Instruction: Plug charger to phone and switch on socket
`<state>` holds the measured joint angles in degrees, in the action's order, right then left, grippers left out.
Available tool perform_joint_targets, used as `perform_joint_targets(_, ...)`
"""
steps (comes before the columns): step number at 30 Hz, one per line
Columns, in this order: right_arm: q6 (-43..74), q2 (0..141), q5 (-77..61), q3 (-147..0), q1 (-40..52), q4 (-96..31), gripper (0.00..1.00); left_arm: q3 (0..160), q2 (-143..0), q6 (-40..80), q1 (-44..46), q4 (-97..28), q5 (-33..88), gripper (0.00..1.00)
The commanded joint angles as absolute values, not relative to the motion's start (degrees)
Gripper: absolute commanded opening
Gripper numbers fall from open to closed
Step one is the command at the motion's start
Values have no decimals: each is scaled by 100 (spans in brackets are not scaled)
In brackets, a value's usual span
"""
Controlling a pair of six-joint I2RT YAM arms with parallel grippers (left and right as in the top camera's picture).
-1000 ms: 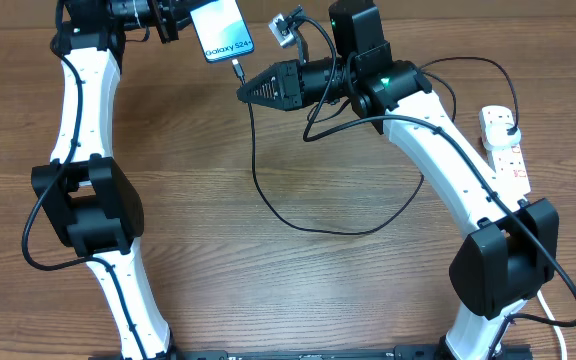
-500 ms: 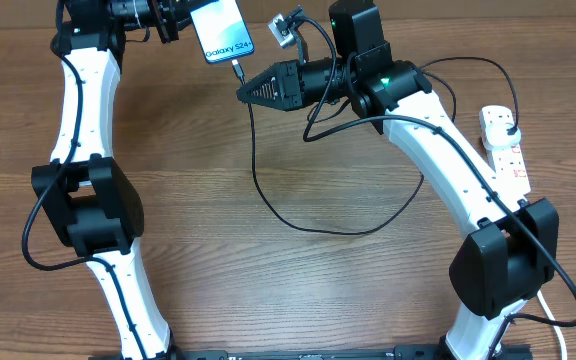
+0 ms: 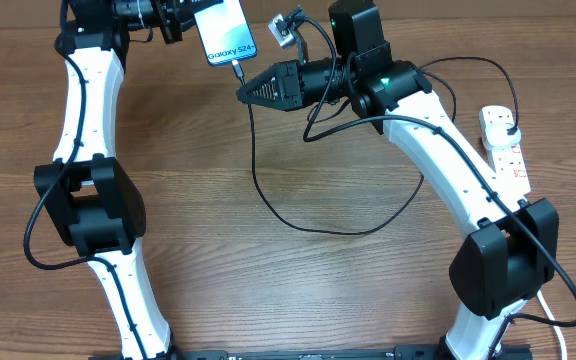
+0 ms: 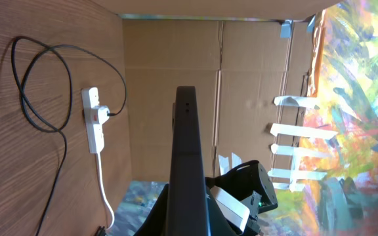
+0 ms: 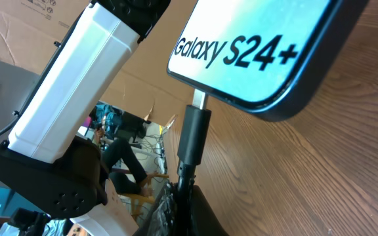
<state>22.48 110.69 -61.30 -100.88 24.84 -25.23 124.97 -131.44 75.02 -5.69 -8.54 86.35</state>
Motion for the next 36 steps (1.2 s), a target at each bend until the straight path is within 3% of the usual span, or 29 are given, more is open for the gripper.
perform_joint_targets(1, 2255, 10940, -6156, -10084, 2462, -2491, 4, 12626, -13120, 7432, -519, -832, 8901, 4)
perform_joint_targets(36, 2298, 10940, -6007, -10084, 2460, -2429, 4, 12626, -13120, 7240, -222, -829, 9052, 4)
